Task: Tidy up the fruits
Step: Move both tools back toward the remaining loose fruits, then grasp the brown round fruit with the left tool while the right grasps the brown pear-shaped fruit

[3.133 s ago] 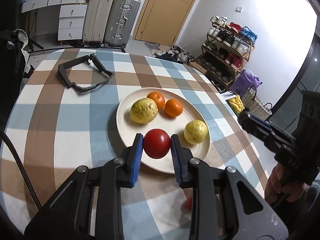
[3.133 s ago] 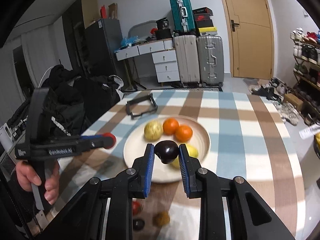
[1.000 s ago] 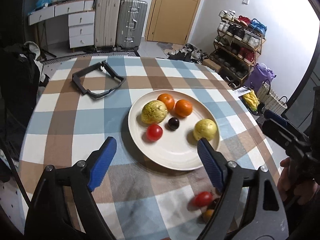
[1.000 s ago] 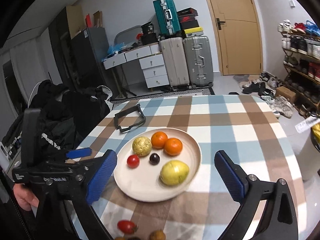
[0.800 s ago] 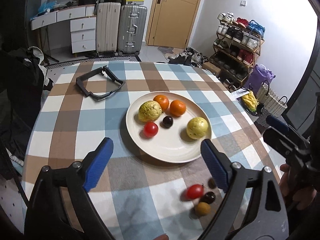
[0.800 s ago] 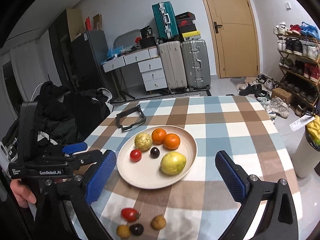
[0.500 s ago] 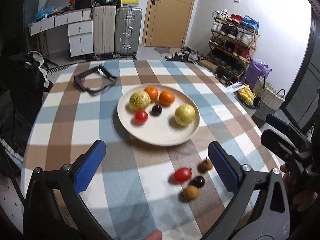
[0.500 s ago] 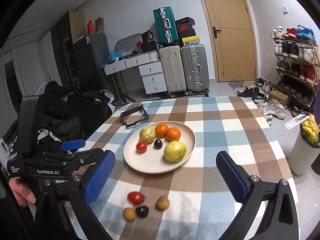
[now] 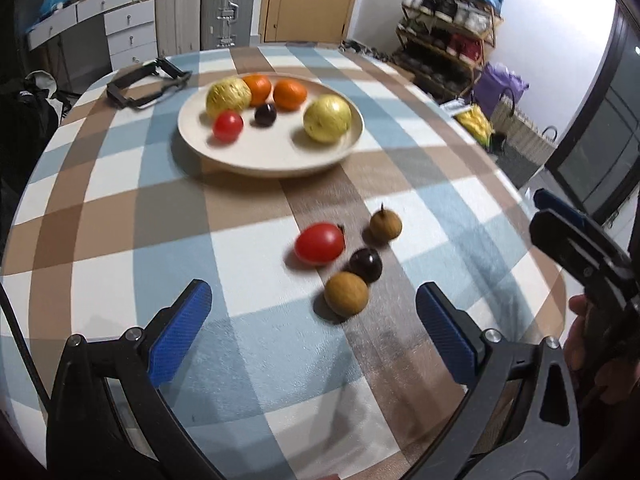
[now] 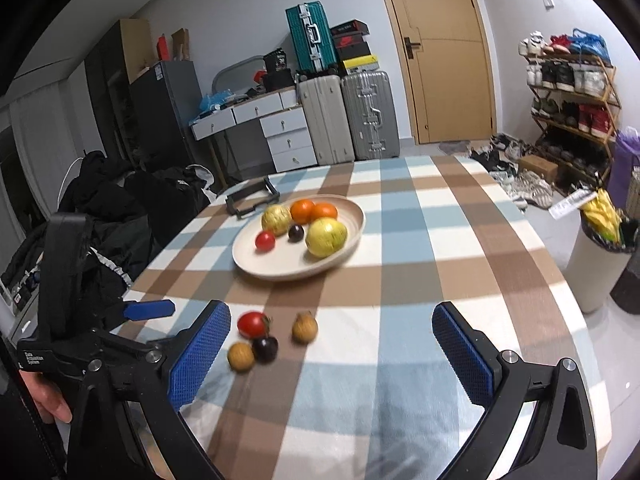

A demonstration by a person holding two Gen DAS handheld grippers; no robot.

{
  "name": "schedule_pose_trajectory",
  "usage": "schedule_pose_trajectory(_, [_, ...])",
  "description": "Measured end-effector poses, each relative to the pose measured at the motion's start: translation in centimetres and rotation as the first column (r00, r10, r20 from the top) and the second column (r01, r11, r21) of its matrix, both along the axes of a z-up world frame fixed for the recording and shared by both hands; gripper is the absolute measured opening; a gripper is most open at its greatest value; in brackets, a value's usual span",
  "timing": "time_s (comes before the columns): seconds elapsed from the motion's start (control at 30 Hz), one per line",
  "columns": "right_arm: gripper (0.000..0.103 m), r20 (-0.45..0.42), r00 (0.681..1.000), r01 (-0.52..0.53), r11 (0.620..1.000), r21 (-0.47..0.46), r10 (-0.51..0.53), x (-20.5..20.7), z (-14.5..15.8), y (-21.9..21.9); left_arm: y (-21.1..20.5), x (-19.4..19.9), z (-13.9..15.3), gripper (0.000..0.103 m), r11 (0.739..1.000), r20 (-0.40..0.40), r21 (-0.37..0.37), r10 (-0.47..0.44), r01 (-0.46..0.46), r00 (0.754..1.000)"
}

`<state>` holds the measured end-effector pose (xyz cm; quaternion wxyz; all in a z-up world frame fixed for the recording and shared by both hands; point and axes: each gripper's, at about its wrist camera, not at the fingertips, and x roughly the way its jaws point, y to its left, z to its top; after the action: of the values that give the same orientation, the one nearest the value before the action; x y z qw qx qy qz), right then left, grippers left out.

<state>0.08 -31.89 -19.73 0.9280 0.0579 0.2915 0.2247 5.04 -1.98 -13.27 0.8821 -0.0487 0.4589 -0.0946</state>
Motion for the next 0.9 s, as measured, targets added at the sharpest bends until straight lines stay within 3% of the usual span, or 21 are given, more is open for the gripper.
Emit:
schedule_pose_trajectory(0.17, [0.103, -0.029, 0.999, 0.014, 1.0, 0.012, -0.014, -0.2, -1.2, -1.0, -1.1, 0.4, -0.9, 0.101, 0.998, -0.002, 0.054, -0.022, 0.022, 1.0])
schedule_pose_trajectory(0.27, [0.103, -0.045, 0.999, 0.022, 1.0, 0.017, -0.021, 0.1, -1.7, -1.4, -1.2, 0.6, -1.0, 0.095, 0.998, -0.001, 0.031, -0.049, 0.049, 0.999])
schedule_pose_trajectory(0.57, [0.103, -0.073, 0.997, 0.028, 0.999, 0.028, -0.026, 0.7, -2.6, -1.9, -1.3, 0.8, -1.4, 0.043, 0.993, -0.029, -0.041, -0.109, 0.107, 0.994])
schedule_pose_trajectory(0.63, [0.103, -0.076, 0.997, 0.027, 0.999, 0.028, -0.024, 0.7, -2.7, -1.9, -1.0, 1.0, -1.7, 0.026, 0.99, -0.047, -0.074, -0.121, 0.117, 0.992])
schedule_pose_trajectory(0.9, [0.103, -0.089, 0.996, 0.02, 1.0, 0.016, -0.018, 0.9, -2.8, -1.5, 0.0, 0.9, -1.9, 0.024, 0.986, -0.043, -0.117, -0.122, 0.116, 0.992])
